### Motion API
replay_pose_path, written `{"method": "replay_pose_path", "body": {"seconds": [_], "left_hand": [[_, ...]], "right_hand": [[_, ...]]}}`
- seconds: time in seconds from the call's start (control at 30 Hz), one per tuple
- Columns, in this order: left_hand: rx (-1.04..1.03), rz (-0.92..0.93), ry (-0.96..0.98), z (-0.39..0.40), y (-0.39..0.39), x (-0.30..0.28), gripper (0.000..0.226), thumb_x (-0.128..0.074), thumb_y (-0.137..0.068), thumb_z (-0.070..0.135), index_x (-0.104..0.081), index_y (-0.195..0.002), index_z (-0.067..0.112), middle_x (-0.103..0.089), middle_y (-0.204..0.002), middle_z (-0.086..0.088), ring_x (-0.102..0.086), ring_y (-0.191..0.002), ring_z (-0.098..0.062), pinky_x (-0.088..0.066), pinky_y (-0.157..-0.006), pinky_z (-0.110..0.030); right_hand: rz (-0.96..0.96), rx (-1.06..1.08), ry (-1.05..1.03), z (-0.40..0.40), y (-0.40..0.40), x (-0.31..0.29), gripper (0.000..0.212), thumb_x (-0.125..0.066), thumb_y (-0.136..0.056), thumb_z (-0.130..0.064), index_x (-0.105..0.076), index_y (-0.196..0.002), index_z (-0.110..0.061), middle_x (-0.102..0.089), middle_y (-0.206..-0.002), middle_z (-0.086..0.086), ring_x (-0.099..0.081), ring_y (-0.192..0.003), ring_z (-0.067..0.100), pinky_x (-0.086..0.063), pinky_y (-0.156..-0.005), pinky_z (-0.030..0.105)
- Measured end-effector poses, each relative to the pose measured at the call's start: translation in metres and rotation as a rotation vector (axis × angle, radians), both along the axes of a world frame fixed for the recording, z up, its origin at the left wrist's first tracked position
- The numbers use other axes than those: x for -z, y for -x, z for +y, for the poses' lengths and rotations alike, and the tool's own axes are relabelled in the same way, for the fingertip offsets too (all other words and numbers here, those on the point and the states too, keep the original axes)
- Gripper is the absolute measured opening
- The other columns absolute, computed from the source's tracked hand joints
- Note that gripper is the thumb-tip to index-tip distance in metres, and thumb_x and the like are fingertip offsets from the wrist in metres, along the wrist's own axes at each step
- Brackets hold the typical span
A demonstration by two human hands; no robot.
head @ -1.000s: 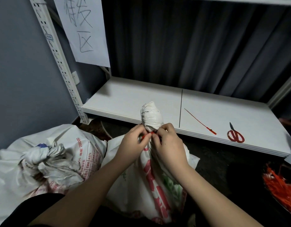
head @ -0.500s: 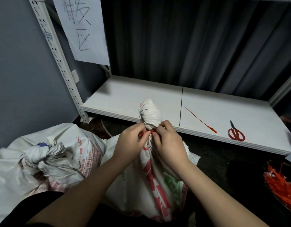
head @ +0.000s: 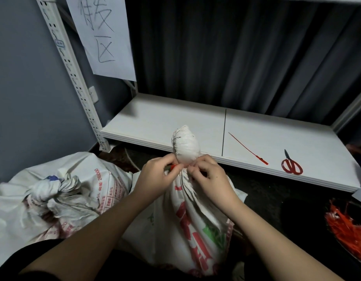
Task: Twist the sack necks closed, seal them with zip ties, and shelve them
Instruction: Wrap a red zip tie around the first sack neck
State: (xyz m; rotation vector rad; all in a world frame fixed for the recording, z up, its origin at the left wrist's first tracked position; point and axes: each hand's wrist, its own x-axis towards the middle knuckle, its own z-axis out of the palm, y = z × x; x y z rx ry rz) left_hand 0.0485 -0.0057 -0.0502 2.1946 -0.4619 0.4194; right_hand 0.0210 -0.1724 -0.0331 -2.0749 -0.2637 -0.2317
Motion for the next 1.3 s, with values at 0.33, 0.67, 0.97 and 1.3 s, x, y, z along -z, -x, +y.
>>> {"method": "replay_pose_path", "body": {"seconds": [0.33,0.67,0.97,1.3], "left_hand": [[-0.001,0.297,0.208,-0.001,-0.008,0.0,0.026,-0.066,-0.085,0.026,-0.053,-0.065,0.016,-0.058,-0.066,-0.012,-0.05,-0.063,-0.01,-0.04,-0.065,-0.03],[0.009,0.349,0.397,-0.006,-0.005,0.002,0.029,-0.065,-0.088,0.015,-0.048,-0.064,0.018,-0.045,-0.052,0.014,-0.041,-0.054,0.002,-0.035,-0.059,-0.019],[-0.087,0.263,0.499,-0.021,0.005,-0.005,0.014,-0.067,-0.086,0.011,-0.058,-0.076,0.01,-0.06,-0.066,0.007,-0.056,-0.062,0.005,-0.045,-0.067,-0.012],[-0.093,0.251,0.576,-0.023,-0.002,0.005,0.023,-0.066,-0.083,0.016,-0.05,-0.066,0.017,-0.055,-0.064,-0.003,-0.053,-0.066,-0.013,-0.046,-0.067,-0.035]], "right_hand": [[-0.389,0.012,0.631,-0.011,-0.013,-0.004,0.029,-0.046,-0.089,-0.044,-0.061,-0.084,-0.019,-0.058,-0.084,-0.003,-0.06,-0.078,0.02,-0.042,-0.061,0.03],[-0.717,0.22,0.527,0.004,-0.012,0.015,0.019,-0.057,-0.093,-0.027,-0.07,-0.086,-0.014,-0.067,-0.087,-0.001,-0.063,-0.076,0.019,-0.047,-0.068,0.026],[-0.6,0.317,0.376,0.013,-0.014,0.022,0.014,-0.06,-0.091,-0.027,-0.07,-0.091,-0.017,-0.069,-0.094,-0.006,-0.067,-0.078,0.01,-0.046,-0.064,0.019],[-0.449,0.333,0.22,0.022,-0.011,0.026,0.018,-0.052,-0.091,-0.027,-0.067,-0.094,-0.016,-0.069,-0.094,-0.008,-0.062,-0.085,0.007,-0.046,-0.066,0.023]]}}
